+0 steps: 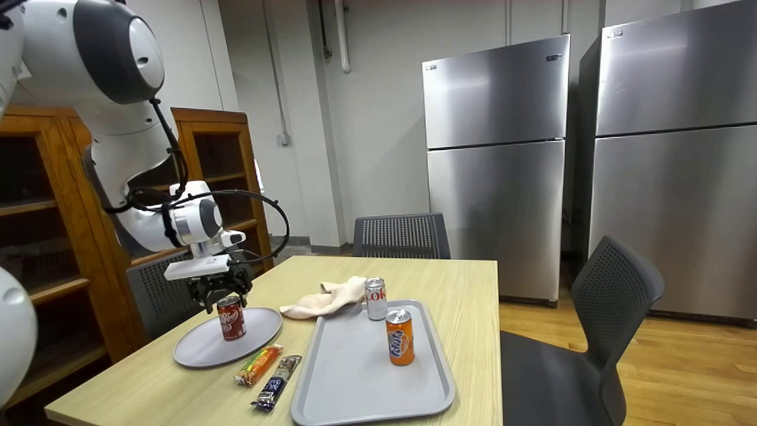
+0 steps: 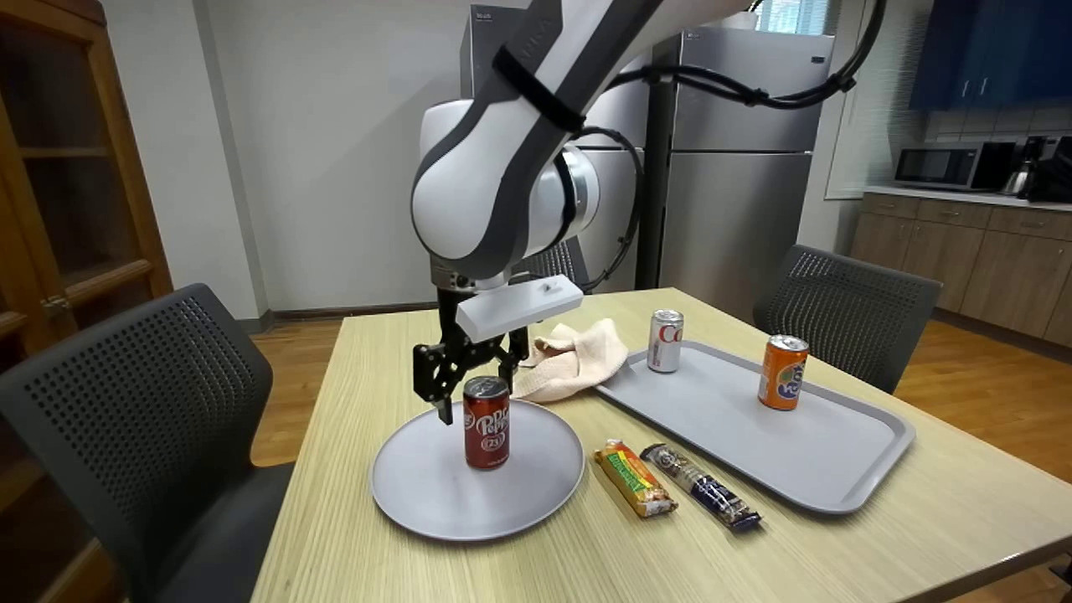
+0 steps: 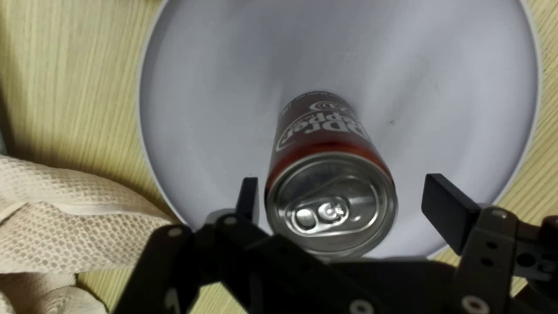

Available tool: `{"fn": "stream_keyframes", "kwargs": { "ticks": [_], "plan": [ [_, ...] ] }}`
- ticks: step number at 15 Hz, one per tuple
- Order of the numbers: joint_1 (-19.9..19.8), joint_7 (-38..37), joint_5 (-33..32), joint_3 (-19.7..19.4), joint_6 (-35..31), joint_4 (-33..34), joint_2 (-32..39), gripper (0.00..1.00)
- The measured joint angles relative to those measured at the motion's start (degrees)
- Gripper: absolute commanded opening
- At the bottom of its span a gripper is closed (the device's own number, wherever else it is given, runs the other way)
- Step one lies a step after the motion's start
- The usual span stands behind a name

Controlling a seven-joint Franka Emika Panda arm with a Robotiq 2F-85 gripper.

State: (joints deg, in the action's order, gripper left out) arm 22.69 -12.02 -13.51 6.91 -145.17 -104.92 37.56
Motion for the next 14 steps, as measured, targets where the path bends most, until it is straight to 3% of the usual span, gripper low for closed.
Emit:
{"fn": "stream_keyframes", "kwargs": {
  "ticks": [3,4,14],
  "plan": [
    [0.00,0.04,0.00,0.00,0.10,0.24,0.17,0.42],
    [0.00,0.04,0.02,0.00,0.11,0.25,0.17,0.38],
    [-0.12,0.04,0.02,-0.82,-0.28,-0.17,-1.37,0.38]
  ]
}}
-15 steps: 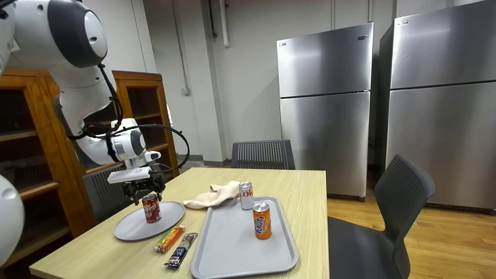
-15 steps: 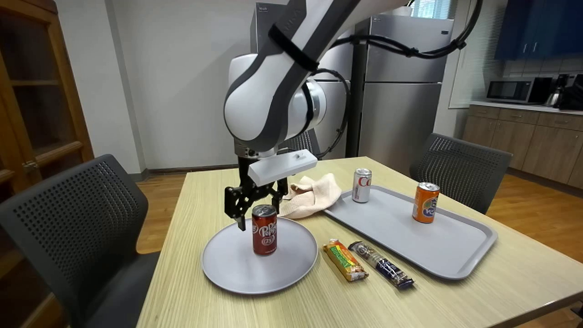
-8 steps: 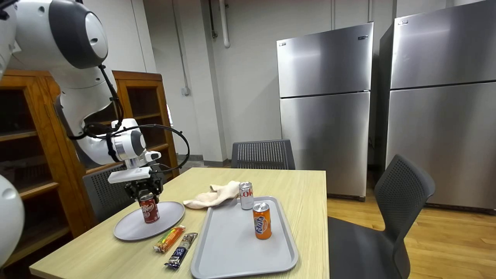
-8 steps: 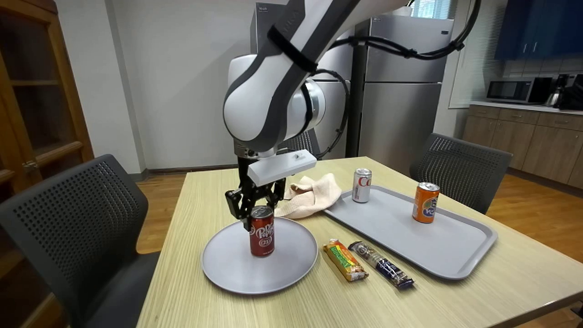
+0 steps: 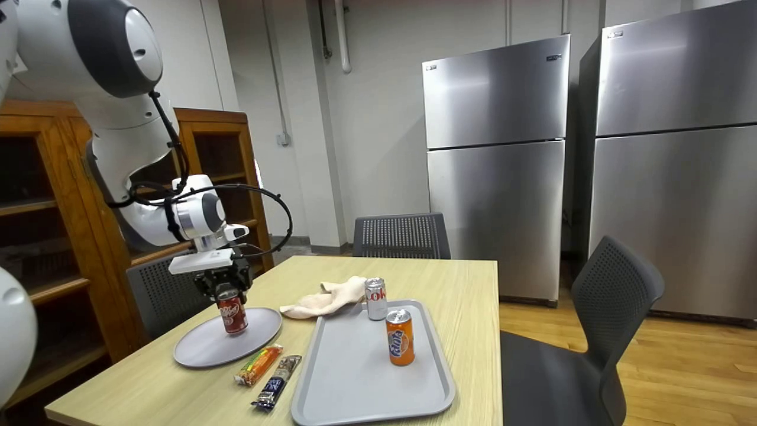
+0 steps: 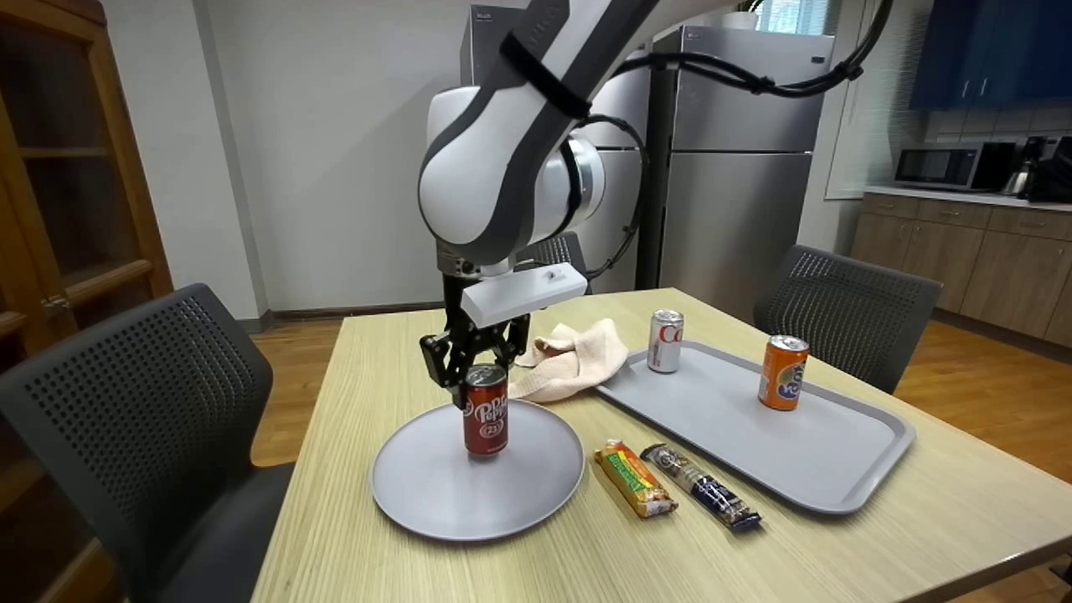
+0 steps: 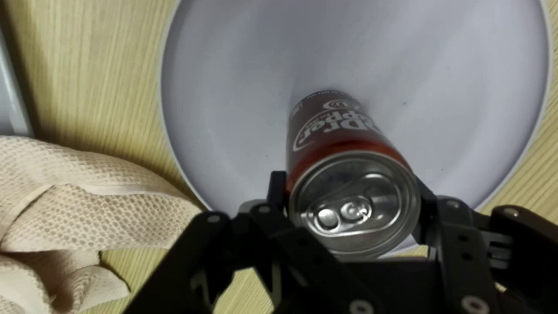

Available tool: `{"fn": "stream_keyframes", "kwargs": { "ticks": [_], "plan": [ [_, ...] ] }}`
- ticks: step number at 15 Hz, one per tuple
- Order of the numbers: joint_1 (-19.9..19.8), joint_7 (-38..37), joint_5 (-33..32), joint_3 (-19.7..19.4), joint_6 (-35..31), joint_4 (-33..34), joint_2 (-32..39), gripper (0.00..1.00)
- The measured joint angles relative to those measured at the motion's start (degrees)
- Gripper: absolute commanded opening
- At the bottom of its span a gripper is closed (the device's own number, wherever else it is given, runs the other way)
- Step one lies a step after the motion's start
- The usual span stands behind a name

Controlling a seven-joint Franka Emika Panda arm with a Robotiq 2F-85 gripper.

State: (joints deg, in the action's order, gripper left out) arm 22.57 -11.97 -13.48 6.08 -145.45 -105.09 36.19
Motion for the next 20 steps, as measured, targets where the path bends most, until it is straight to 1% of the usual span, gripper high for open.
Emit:
{"fn": "stream_keyframes", "kwargs": {
  "ticks": [4,7,13,20],
  "plan": [
    [-0.87,0.00,0.08,-0.54,-0.96,-2.17,-3.25,0.38],
    [-2.34,0.00,0.33,-0.81,-2.53,-5.30,-6.41,0.38],
    [-6.85,1.01,1.29,-0.91,-5.55,-12.99,-12.64,0.38],
    [-12.24,4.40,4.62,-1.46,-7.68,-20.28,-18.13,0.38]
  ]
}}
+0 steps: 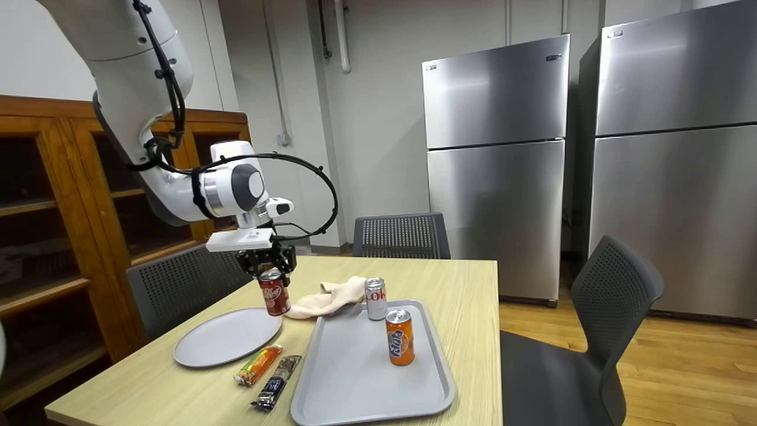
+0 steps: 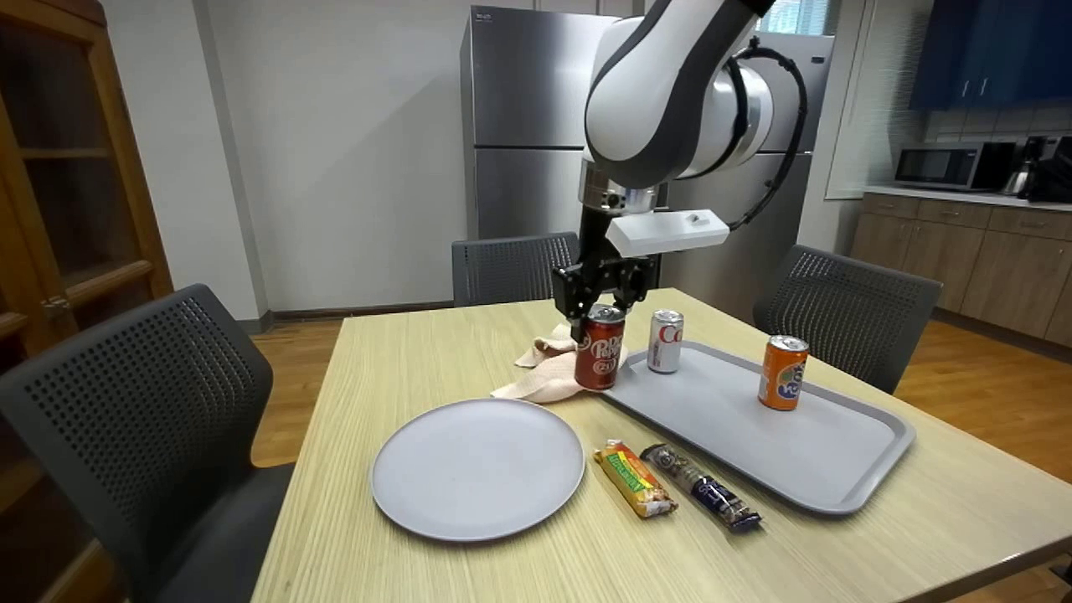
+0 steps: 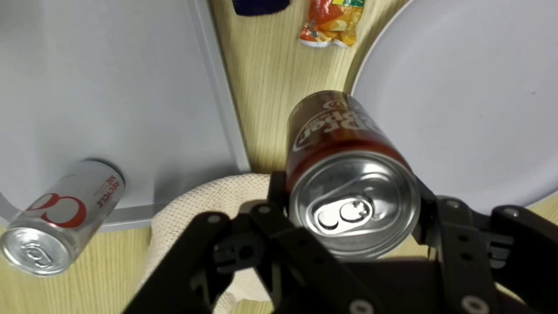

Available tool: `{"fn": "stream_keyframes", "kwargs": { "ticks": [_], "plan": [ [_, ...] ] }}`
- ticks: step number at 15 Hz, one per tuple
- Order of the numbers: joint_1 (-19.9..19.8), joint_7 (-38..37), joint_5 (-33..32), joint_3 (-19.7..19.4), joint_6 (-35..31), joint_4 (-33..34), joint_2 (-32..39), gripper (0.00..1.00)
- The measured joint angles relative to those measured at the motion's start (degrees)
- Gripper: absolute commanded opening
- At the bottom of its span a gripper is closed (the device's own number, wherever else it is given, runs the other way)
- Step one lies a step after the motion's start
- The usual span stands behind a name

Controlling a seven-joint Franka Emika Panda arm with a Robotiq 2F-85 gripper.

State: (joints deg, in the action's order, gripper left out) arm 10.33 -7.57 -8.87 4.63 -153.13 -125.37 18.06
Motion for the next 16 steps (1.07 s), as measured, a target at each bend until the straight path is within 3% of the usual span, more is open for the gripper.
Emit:
{"fn": "stream_keyframes", "kwargs": {
  "ticks": [16],
  "plan": [
    [-8.54,4.91,6.04,-2.97,-2.34,-4.98,-2.22,0.38]
  ]
}}
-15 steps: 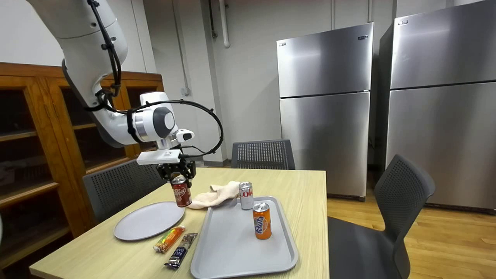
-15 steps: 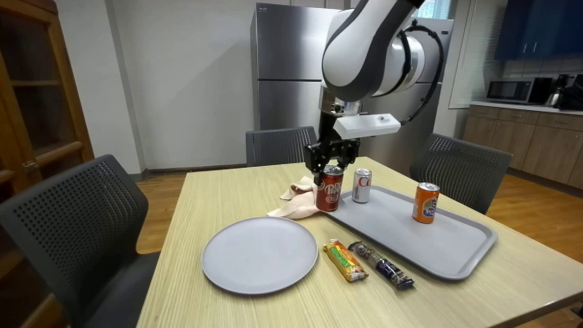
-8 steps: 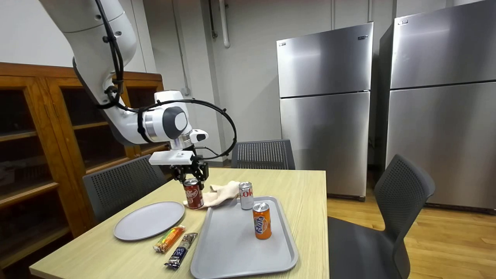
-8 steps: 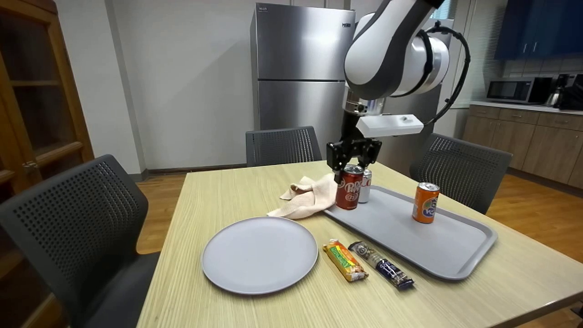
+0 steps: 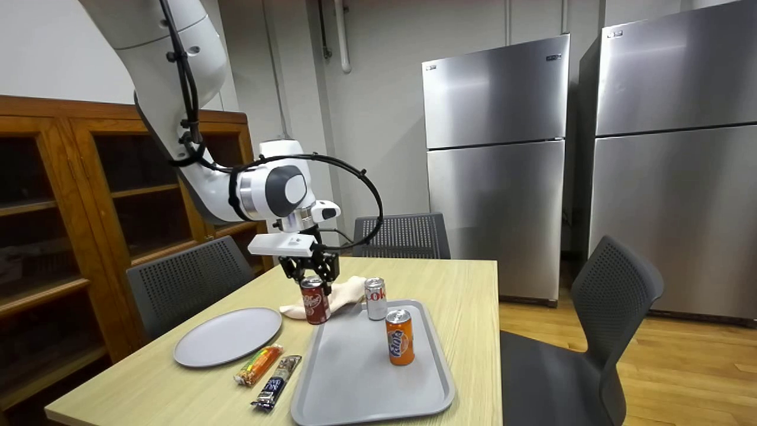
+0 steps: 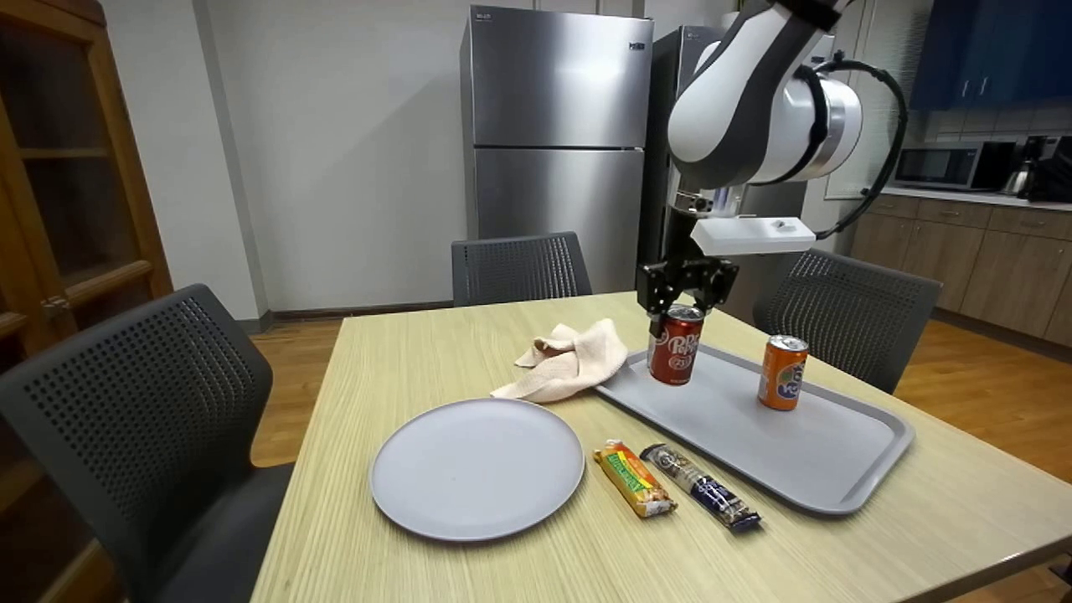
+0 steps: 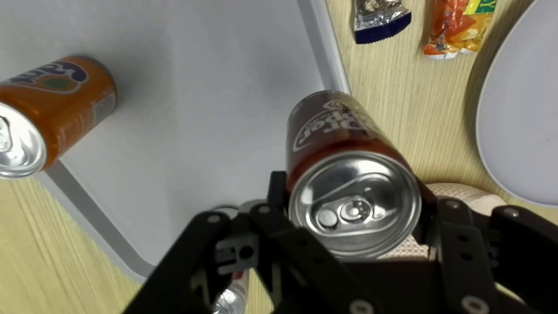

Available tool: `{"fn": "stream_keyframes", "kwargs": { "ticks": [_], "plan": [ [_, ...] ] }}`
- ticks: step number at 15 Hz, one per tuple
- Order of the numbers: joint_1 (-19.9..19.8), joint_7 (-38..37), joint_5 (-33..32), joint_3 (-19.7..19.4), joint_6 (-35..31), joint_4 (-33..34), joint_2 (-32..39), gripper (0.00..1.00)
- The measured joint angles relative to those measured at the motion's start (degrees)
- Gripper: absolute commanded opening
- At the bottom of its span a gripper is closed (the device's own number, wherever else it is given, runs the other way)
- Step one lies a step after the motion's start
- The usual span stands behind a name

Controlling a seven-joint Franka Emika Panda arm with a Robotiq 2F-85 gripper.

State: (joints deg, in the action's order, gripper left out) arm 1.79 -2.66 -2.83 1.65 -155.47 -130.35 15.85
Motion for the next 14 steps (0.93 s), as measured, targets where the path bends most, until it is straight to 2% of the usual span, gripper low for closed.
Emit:
{"fn": "stream_keyframes", "kwargs": {
  "ticks": [14],
  "plan": [
    [-0.77,0.00,0.01,-4.12,-3.38,0.52,5.60,0.38]
  ]
}}
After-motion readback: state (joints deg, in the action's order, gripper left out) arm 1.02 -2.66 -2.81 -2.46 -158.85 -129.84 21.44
